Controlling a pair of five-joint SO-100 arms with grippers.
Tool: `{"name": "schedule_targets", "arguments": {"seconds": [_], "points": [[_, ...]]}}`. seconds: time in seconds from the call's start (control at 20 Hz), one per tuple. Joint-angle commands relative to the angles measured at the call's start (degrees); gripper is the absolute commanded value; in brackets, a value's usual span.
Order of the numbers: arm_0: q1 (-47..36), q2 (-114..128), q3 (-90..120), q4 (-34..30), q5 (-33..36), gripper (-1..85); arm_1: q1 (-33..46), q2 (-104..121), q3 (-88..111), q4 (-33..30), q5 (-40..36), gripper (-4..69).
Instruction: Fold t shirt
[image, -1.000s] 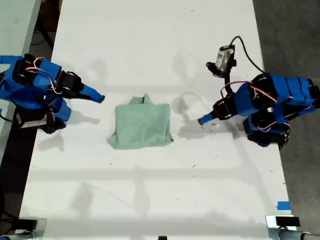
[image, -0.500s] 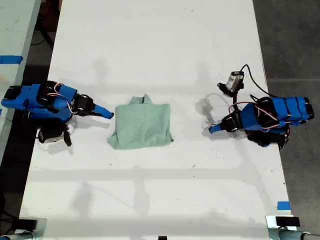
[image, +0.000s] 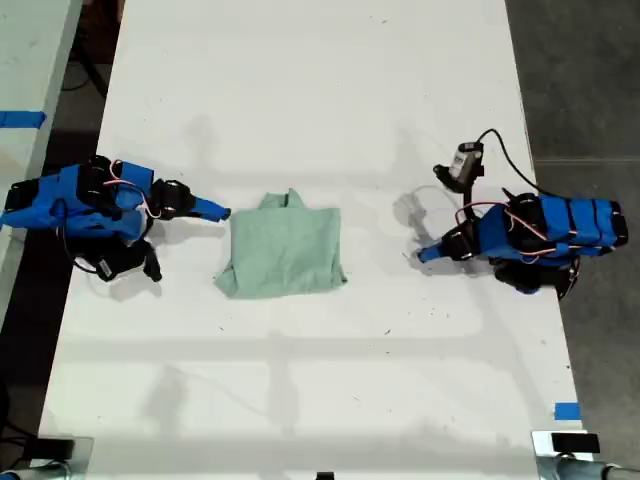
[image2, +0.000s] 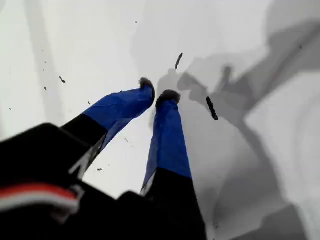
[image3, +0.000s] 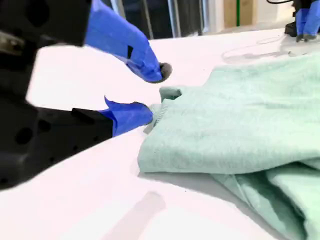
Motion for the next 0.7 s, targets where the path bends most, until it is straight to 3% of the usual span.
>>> {"name": "schedule_targets", "arguments": {"seconds": [0.0, 0.1, 0.65], "points": [[0.9, 0.4, 2.2, 0.0, 9.8, 9.6, 0.2, 0.5, 3.3, 0.2, -7.1, 4.7], [0.9, 0.4, 2.2, 0.0, 10.8, 9.5, 0.1, 0.5, 3.3, 0.2, -12.3, 4.4], [0.9, 0.4, 2.2, 0.0, 10.9, 9.4, 0.1, 0.5, 3.3, 0.2, -12.3, 4.4]]}}
